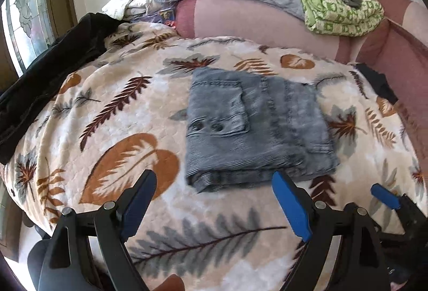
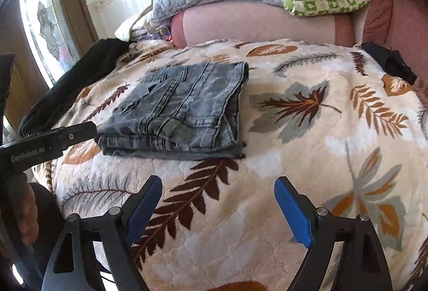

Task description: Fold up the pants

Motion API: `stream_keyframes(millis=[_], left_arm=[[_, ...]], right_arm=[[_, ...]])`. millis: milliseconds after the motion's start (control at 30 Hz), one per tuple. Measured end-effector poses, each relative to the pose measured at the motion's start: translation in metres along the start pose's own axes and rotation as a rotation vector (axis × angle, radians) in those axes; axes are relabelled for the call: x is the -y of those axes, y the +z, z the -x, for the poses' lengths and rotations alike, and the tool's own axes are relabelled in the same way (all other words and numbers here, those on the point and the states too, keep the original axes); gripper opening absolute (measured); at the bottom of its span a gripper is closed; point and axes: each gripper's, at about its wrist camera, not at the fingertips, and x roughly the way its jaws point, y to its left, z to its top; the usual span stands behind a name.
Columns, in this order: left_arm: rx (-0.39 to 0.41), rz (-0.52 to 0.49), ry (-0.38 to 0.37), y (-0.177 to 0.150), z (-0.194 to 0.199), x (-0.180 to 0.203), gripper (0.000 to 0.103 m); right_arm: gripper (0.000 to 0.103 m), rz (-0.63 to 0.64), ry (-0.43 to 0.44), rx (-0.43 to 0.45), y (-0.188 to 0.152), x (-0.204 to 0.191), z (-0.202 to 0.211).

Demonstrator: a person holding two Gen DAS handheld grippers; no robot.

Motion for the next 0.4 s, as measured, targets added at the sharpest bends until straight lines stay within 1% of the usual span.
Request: stream_keyframes(millis=[67,200,267,333,400], left_arm=[[0.0,-0.009,0.004,0.0014,0.0007,0.0053,0.089],[0.004,-0.025,0.0,0.0035,0.0021,0.0108,0.089],[0.017,-0.027,-0.013,0.004,0.0045,0.0111,0.096],[0.027,-0.033,-0.032,0.0047,0.006,0.0114,0.098],[0.02,-0.036,-0.036,0.0065,0.0046,0.0119,0.098]], right_arm=[[0.088,-0.009,-0.004,0.017,0.0006,0.0028,0.0042],[0.088,-0.02,-0.018,0.017,0.0003,0.006,0.0046],[0.088,-0.017,-0.028,0.019,-0.0004,0.0059,0.0044],[0.088,-0.009,-0.035,0.025,-0.0004,0.0041,0.0053],[0.088,-0.005,-0.043,0.031,0.0,0.0031,0.0059]])
